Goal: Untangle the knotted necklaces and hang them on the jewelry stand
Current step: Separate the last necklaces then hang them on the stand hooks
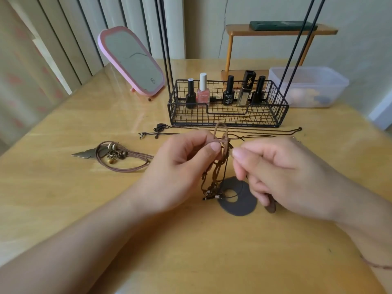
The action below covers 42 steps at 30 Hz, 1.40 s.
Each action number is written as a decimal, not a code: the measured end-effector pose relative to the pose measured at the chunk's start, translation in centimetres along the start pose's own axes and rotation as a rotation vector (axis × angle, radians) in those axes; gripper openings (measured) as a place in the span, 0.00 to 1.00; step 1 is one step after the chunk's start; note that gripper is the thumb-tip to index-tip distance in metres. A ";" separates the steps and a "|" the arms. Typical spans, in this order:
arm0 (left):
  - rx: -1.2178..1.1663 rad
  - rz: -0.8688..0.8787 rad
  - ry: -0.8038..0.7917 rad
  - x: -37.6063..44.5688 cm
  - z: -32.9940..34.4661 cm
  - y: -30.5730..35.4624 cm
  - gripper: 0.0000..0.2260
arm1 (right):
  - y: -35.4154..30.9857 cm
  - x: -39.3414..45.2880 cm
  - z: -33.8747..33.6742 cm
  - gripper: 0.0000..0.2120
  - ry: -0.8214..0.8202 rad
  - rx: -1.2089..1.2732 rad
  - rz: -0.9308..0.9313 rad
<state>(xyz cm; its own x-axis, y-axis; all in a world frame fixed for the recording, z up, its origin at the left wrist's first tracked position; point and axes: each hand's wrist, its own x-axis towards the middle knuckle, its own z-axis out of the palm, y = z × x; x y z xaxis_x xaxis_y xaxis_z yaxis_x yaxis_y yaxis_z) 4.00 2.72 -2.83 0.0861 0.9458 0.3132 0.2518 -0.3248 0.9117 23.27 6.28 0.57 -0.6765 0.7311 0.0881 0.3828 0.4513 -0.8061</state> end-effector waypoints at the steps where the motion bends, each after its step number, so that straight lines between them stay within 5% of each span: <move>1: 0.015 0.019 0.001 0.0 0.0 0.0 0.11 | 0.1 0.1 0.2 0.18 0.031 -0.046 -0.023; 12: 0.223 0.236 -0.042 -0.2 -0.3 0.6 0.07 | 1.4 0.5 1.4 0.15 0.371 -0.338 -0.281; 18: -0.174 0.022 -0.068 -0.1 -1.1 0.4 0.16 | 1.7 0.6 1.1 0.12 0.382 -0.351 -0.331; 26: -0.364 -0.010 0.051 0.1 -0.4 0.8 0.07 | 1.7 0.7 0.9 0.14 0.412 -0.433 -0.375; 30: -0.308 -0.061 -0.026 0.1 -0.4 0.8 0.19 | 1.7 0.7 1.0 0.15 0.423 -0.493 -0.404; 36: -0.298 -0.065 -0.113 0.0 -0.3 0.9 0.10 | 1.6 0.7 1.0 0.14 0.458 -0.639 -0.458; 42: -0.180 -0.025 -0.015 0.2 -0.5 0.2 0.11 | 2.0 0.8 0.6 0.13 0.367 -0.514 -0.355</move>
<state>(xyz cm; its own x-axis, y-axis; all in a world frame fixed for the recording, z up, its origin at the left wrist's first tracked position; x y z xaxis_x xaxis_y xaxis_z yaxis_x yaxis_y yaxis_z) 3.54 2.83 -2.46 0.0966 0.9531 0.2867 0.0778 -0.2944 0.9525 23.17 7.49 -1.35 -0.5949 0.5796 0.5570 0.4875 0.8111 -0.3233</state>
